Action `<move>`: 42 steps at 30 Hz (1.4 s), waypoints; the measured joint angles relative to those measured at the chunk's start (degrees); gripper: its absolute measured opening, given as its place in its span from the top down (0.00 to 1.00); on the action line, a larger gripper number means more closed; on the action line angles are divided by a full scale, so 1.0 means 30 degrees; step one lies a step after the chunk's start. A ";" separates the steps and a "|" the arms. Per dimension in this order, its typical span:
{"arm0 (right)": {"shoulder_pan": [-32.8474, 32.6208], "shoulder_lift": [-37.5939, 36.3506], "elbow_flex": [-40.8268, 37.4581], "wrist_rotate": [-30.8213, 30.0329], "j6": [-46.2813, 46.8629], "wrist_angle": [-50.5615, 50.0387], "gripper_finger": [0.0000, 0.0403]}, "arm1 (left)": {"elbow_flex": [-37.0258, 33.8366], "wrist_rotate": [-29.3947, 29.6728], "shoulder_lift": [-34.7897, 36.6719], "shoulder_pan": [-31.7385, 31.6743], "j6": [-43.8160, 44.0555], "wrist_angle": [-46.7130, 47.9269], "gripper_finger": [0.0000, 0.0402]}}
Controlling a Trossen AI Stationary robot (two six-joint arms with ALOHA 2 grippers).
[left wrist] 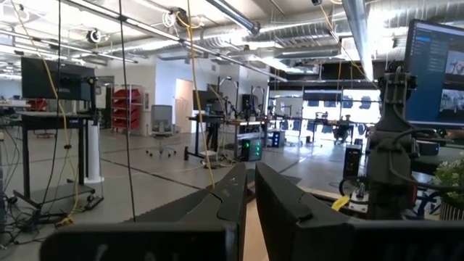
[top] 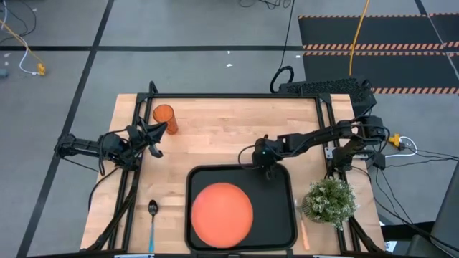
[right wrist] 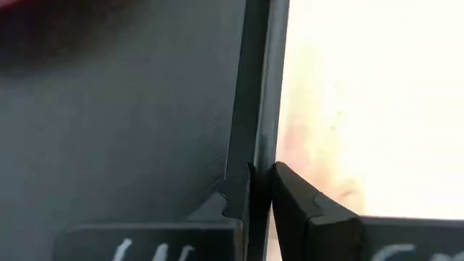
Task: Pick and place plate/cup/fork/spoon on tray
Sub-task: Adjust the black serving tray
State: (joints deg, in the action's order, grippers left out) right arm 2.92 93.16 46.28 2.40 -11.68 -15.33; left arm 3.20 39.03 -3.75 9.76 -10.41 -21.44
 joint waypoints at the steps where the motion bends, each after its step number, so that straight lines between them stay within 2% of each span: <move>1: 0.0081 -0.0006 0.0000 -0.0148 0.0036 0.0171 0.95 | 0.0000 0.0000 0.0007 0.0000 0.0000 0.0043 0.92; 6: 0.0512 0.0009 0.0000 -0.0494 0.0162 0.0755 0.95 | 0.0000 0.0000 0.0005 0.0000 0.0205 0.0174 0.92; 11: 0.0947 0.0023 -0.0007 -0.2353 0.0571 0.1678 0.95 | 0.0000 0.0007 0.0000 0.0000 0.0517 0.0666 0.92; 17: 0.1597 0.0038 -0.0015 -0.4160 0.2691 0.1940 0.95 | 0.0000 0.0022 0.0000 0.0000 0.0534 0.0825 0.92; 24: 0.1959 0.0031 -0.0007 -0.4959 0.4670 0.1981 0.98 | -0.0007 0.0029 0.0007 0.0000 0.0561 0.0818 0.92; 42: 0.2149 0.0074 -0.0036 -0.5859 0.5898 0.3583 1.00 | 0.0000 0.0029 0.0004 0.0000 0.0561 0.0774 0.92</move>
State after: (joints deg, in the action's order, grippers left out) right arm 9.37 93.38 46.17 -15.18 6.02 -4.58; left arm 3.20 39.11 -3.74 9.76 -8.73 -19.11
